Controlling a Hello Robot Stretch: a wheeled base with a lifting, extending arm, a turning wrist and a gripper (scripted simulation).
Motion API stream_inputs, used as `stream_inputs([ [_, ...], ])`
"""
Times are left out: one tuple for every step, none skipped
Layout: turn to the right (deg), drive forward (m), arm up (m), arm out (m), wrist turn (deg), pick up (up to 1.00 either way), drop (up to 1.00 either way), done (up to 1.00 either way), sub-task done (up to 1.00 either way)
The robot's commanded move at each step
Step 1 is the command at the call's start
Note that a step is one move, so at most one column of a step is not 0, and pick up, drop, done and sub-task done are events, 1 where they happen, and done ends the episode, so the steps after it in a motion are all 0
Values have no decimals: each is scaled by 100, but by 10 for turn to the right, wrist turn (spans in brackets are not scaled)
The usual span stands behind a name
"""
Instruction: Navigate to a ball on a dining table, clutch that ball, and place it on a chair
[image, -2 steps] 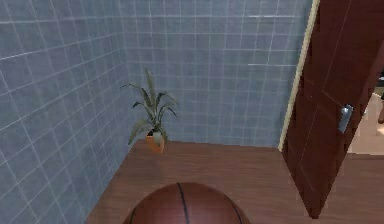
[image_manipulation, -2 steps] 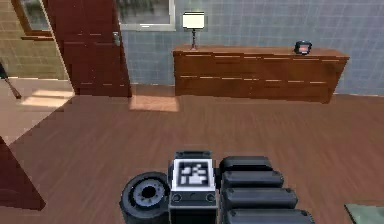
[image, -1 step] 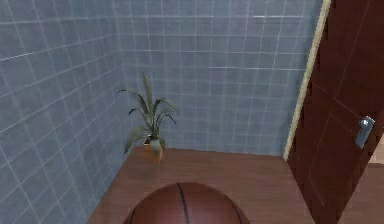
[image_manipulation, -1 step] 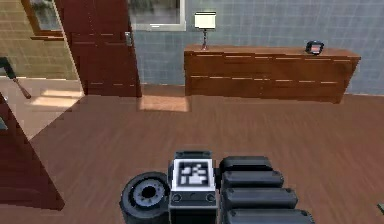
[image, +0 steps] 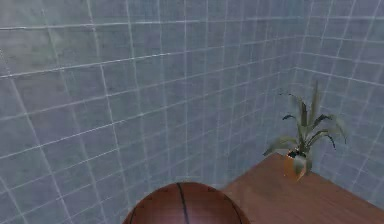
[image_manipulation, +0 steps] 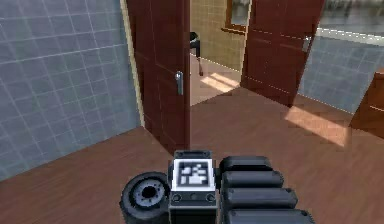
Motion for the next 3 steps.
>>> stream_inputs([
  [-390, 0, 0, 0, 0, 0, 0, 0, 0],
  [0, 10, 0, 0, 0, 0, 0, 0, 0],
  [450, 0, 0, 0, 0, 0, 0, 0, 0],
])
